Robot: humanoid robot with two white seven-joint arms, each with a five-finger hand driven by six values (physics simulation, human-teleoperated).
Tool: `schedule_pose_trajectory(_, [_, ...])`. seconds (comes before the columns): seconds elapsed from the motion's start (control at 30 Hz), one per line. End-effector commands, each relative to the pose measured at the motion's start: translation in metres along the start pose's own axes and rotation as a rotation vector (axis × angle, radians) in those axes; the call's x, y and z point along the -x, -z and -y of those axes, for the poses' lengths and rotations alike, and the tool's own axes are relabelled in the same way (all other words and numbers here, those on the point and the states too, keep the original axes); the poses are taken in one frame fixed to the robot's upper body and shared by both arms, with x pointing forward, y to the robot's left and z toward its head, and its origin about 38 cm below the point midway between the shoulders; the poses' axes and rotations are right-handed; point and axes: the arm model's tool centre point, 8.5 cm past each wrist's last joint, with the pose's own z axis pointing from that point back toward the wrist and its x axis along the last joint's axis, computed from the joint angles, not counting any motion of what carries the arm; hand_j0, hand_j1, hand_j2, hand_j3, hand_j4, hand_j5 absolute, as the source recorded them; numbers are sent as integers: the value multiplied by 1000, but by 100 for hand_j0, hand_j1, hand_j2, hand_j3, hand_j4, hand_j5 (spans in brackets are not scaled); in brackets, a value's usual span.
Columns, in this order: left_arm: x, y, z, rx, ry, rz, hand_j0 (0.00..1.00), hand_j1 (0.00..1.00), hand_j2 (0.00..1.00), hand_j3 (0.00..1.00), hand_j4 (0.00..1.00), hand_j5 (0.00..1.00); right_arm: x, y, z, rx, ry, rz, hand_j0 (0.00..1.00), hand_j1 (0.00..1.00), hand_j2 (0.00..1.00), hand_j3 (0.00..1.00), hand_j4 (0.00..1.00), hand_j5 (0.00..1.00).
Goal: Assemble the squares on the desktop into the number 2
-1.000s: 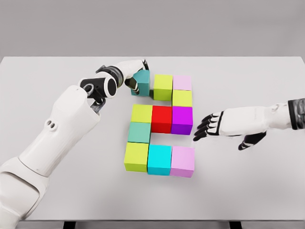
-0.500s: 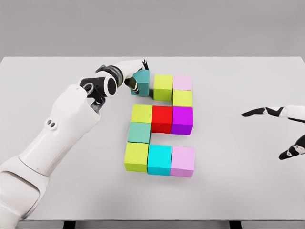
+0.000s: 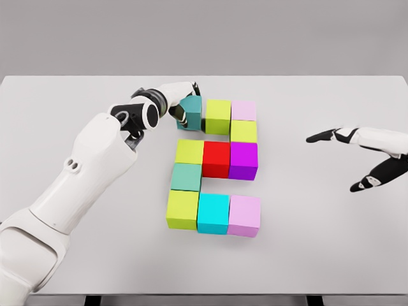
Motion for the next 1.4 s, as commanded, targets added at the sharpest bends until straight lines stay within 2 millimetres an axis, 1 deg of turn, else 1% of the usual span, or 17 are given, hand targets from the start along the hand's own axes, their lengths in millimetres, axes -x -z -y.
schedule_pose_trajectory(0.0, [0,0,0,-3,2,1,34,34,34,34,34,34,-1,0,2,9,1,4,100,100,100,100,100,100])
schedule_pose_trajectory(0.1, [1,0,0,-2,3,-2,35,35,35,35,35,35,-3,11,-1,14,9,37,100,100,100,100,100,100])
schedule_pose_trajectory(0.2, [7,4,2,10,-2,-20,41,41,41,41,41,41,0,20,-2,28,18,55,100,100,100,100,100,100])
schedule_pose_trajectory(0.27, [6,4,2,10,-4,-19,44,44,44,44,44,44,6,11,13,63,-34,11,100,100,100,100,100,100])
schedule_pose_trajectory(0.33, [4,4,2,11,-5,-15,48,48,48,48,48,48,2,6,27,87,-90,-5,100,100,100,100,100,100])
schedule_pose_trajectory(0.37, [3,4,3,11,-4,-14,48,48,48,48,48,48,1,5,28,90,-92,-4,100,100,100,100,100,100])
schedule_pose_trajectory(0.43, [3,4,3,12,-4,-13,51,51,51,51,51,51,1,19,25,104,-82,34,100,100,100,100,100,100])
schedule_pose_trajectory(0.47, [2,4,3,12,-5,-11,51,51,51,51,51,51,-1,23,26,113,-82,48,100,100,100,100,100,100])
schedule_pose_trajectory(0.53, [2,4,3,12,-5,-11,53,53,53,53,53,53,-4,23,35,149,-98,60,100,100,100,100,100,100])
schedule_pose_trajectory(0.6, [2,4,3,12,-5,-11,58,58,58,58,58,58,-3,27,34,156,-92,70,100,100,100,100,100,100])
schedule_pose_trajectory(0.63, [2,4,2,10,-5,-11,59,59,59,59,59,59,0,23,37,170,-93,58,100,100,100,100,100,100])
schedule_pose_trajectory(0.67, [1,4,1,9,-4,-11,62,62,62,62,62,62,4,19,38,179,-85,43,100,100,100,100,100,100])
schedule_pose_trajectory(0.8, [0,5,1,12,15,9,68,68,68,68,68,68,5,19,38,167,-100,32,100,100,100,100,100,100])
schedule_pose_trajectory(0.9, [1,6,2,15,14,6,76,76,76,76,76,76,4,21,36,160,-104,33,100,100,100,100,100,100])
schedule_pose_trajectory(1.07, [2,6,2,14,12,2,82,82,82,82,82,82,4,21,35,157,-105,31,100,100,100,100,100,100])
schedule_pose_trajectory(1.23, [3,6,2,14,11,1,87,87,87,87,87,87,5,21,33,154,-100,31,100,100,100,100,100,100])
schedule_pose_trajectory(1.37, [2,6,2,14,11,2,88,88,88,88,88,88,5,21,33,153,-99,31,100,100,100,100,100,100])
